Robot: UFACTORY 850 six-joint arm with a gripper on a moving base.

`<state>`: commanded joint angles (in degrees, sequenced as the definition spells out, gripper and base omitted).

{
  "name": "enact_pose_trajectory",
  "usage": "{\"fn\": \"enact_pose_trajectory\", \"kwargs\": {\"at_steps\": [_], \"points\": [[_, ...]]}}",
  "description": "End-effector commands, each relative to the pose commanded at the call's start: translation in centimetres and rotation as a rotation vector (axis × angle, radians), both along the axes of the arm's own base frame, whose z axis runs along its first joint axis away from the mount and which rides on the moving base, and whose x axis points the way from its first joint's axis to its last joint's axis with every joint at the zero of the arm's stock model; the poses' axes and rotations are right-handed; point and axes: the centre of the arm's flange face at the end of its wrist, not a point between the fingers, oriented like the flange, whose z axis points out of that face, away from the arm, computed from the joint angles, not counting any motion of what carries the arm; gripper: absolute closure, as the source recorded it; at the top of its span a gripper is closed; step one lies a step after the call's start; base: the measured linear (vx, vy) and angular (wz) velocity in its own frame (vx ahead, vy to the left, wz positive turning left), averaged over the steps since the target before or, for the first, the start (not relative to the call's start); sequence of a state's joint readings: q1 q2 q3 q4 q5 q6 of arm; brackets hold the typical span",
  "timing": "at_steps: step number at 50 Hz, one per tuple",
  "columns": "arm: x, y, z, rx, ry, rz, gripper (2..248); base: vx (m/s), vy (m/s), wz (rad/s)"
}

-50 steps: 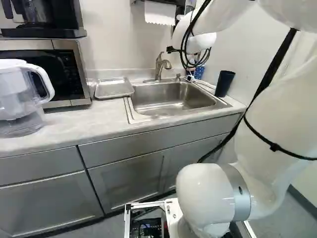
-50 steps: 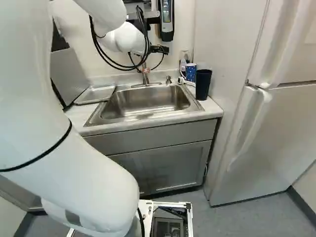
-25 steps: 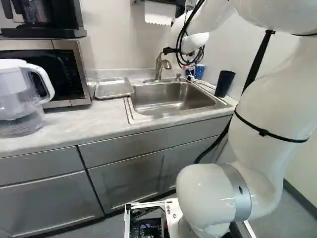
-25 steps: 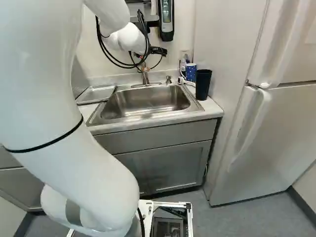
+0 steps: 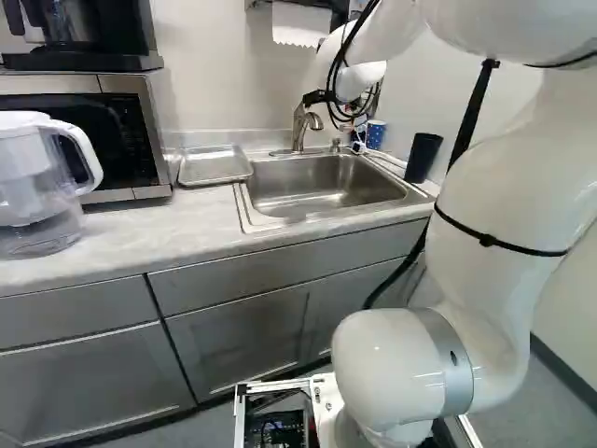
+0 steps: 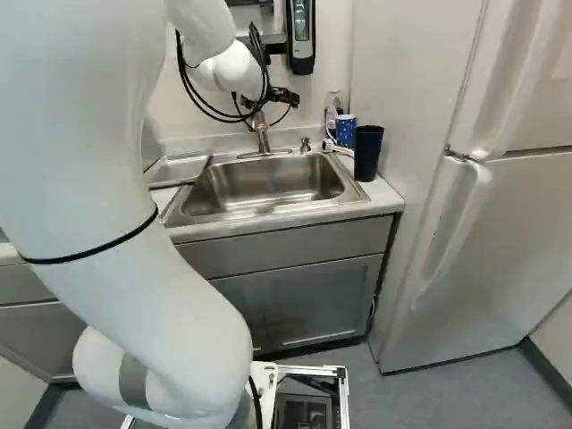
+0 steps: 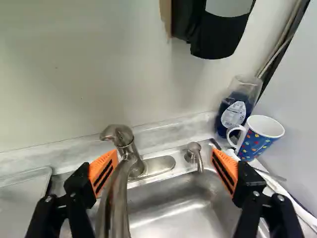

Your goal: Rinse the cup and place it in the tray

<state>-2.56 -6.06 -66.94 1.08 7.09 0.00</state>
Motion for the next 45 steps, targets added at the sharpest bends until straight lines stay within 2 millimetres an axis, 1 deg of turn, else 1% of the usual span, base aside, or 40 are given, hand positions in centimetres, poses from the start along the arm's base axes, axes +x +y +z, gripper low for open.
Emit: {"fn": "enact_pose_trajectory", "kwargs": {"at_steps": [15, 32, 45], "points": [[2.4, 0.3, -0.1, 0.0, -0.004, 0.007, 3, 0.0, 0.0, 0.0], [3.2, 0.3, 0.1, -0.002, -0.038, 0.007, 3, 0.0, 0.0, 0.0], [4.9, 0.5, 0.5, -0.005, -0.1, 0.011, 3, 0.0, 0.0, 0.0]]}}
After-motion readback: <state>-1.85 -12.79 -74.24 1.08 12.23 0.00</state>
